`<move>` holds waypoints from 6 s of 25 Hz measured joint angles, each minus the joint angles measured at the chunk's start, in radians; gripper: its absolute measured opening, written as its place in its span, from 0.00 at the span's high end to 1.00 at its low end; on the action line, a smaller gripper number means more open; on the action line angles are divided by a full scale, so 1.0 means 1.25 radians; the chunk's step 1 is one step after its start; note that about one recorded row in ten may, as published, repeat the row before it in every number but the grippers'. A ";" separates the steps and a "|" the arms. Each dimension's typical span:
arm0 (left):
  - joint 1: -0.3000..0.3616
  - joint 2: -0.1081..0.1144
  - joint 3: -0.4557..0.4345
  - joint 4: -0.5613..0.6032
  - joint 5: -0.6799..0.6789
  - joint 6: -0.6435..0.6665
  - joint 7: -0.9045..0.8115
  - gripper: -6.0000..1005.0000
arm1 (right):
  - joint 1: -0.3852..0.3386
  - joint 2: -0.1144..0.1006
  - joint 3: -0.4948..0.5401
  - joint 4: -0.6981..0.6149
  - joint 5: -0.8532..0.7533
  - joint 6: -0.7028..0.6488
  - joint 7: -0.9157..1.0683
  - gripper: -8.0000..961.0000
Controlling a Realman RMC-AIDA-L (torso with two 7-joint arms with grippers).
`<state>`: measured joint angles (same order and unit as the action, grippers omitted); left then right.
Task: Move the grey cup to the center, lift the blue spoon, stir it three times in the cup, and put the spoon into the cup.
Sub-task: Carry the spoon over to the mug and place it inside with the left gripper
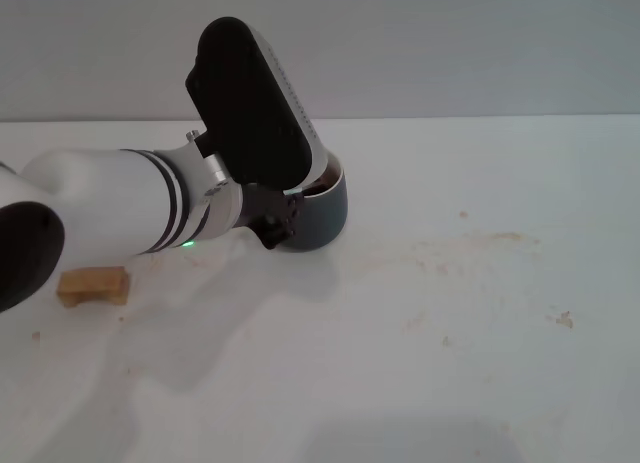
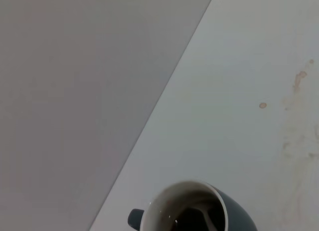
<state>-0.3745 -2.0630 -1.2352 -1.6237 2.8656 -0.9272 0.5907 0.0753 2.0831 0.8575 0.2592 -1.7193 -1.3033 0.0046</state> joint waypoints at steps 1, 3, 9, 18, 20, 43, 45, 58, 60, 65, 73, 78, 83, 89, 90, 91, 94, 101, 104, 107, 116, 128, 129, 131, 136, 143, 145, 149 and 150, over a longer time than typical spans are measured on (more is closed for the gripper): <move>0.009 0.001 0.003 -0.009 0.003 -0.002 0.000 0.81 | 0.001 0.000 0.000 0.000 0.000 0.000 0.000 0.99; 0.014 0.001 0.003 -0.012 0.007 -0.005 0.000 0.81 | 0.001 0.000 0.000 0.000 0.000 0.001 0.000 0.99; 0.026 0.003 -0.003 -0.020 0.009 -0.020 0.000 0.81 | 0.002 0.000 -0.002 0.001 -0.001 0.002 0.000 0.99; 0.032 0.003 -0.038 -0.021 0.012 -0.021 0.021 0.81 | 0.002 0.001 -0.005 0.006 -0.001 0.002 0.000 0.99; 0.028 0.003 -0.047 -0.017 0.012 -0.018 0.025 0.81 | 0.002 0.001 -0.007 0.007 -0.001 0.002 0.000 0.99; -0.026 0.000 -0.001 -0.009 0.010 -0.032 0.029 0.81 | 0.005 0.001 -0.011 0.007 0.000 0.003 0.000 0.99; -0.015 0.001 -0.001 -0.023 0.010 -0.042 0.029 0.81 | 0.005 0.000 -0.011 0.007 -0.001 0.003 0.000 0.99; 0.037 0.004 -0.033 -0.053 0.018 -0.058 0.037 0.81 | 0.014 0.000 -0.029 0.009 -0.001 0.003 0.000 0.99; 0.037 0.004 -0.038 -0.051 0.018 -0.057 0.037 0.81 | 0.014 0.000 -0.030 0.009 0.000 0.003 0.000 0.99; 0.028 0.004 -0.055 -0.043 0.018 -0.051 0.039 0.81 | 0.014 0.000 -0.031 0.009 0.002 0.003 0.000 0.99; -0.003 0.001 -0.062 -0.023 0.018 -0.041 0.047 0.81 | 0.013 0.000 -0.031 0.008 0.004 0.003 0.000 0.99; -0.031 0.000 -0.053 0.011 0.018 -0.035 0.048 0.81 | 0.013 0.000 -0.031 0.006 0.004 0.003 0.000 0.99; -0.053 -0.001 -0.051 0.044 0.018 -0.033 0.048 0.81 | 0.011 0.000 -0.031 0.005 0.005 0.003 0.000 0.99; -0.059 -0.001 -0.049 0.049 0.016 -0.024 0.048 0.81 | 0.011 0.000 -0.031 0.005 0.005 0.003 0.000 0.99; -0.060 -0.001 -0.045 0.049 0.016 -0.024 0.048 0.81 | 0.011 0.000 -0.031 0.005 0.005 0.003 0.000 0.99; -0.063 -0.001 -0.036 0.050 0.015 -0.024 0.048 0.81 | 0.012 0.000 -0.031 0.005 0.005 0.003 0.000 0.99; -0.063 -0.001 -0.027 0.050 0.014 -0.027 0.048 0.81 | 0.012 0.000 -0.031 0.006 0.005 0.003 0.000 0.99; -0.052 0.000 -0.010 0.034 0.018 -0.053 0.048 0.81 | 0.012 0.000 -0.031 0.008 0.004 0.003 0.001 0.99; -0.044 0.002 -0.011 0.027 0.018 -0.072 0.048 0.81 | 0.013 0.000 -0.031 0.008 0.002 0.003 0.001 0.99; -0.022 0.003 -0.017 0.006 0.018 -0.081 0.049 0.81 | 0.013 0.001 -0.032 0.009 0.001 0.003 0.001 0.99; -0.006 0.003 -0.057 0.002 0.018 -0.072 0.061 0.81 | 0.017 0.001 -0.033 0.012 -0.001 0.004 0.001 0.99; -0.039 0.002 -0.072 0.049 0.018 -0.043 0.061 0.81 | 0.009 0.001 -0.033 0.011 -0.001 0.006 0.001 0.99; -0.039 0.001 -0.072 0.048 0.018 -0.042 0.061 0.81 | 0.009 0.001 -0.033 0.011 -0.001 0.006 0.001 0.99; -0.037 0.000 -0.068 0.041 0.018 -0.039 0.061 0.81 | 0.009 0.001 -0.033 0.011 -0.001 0.006 0.001 0.99; -0.025 0.000 -0.064 0.031 0.018 -0.022 0.057 0.81 | 0.007 0.001 -0.033 0.011 -0.001 0.005 0.001 0.99; -0.014 -0.001 -0.057 0.002 0.018 -0.013 0.056 0.65 | 0.007 0.001 -0.033 0.011 -0.001 0.003 0.001 0.99; 0.003 -0.001 -0.058 -0.020 0.018 0.017 0.052 0.60 | 0.007 0.000 -0.033 0.011 -0.001 0.003 0.001 0.99; 0.098 -0.001 -0.066 -0.066 0.016 0.224 -0.002 0.57 | 0.006 0.000 -0.033 0.011 -0.001 -0.001 0.001 0.99; 0.128 0.000 -0.068 -0.072 0.017 0.289 -0.024 0.56 | 0.006 0.000 -0.033 0.011 -0.001 -0.003 0.001 0.99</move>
<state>-0.2150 -2.0629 -1.3203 -1.7140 2.8863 -0.5664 0.5608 0.0827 2.0832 0.8161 0.2730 -1.7208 -1.3076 0.0061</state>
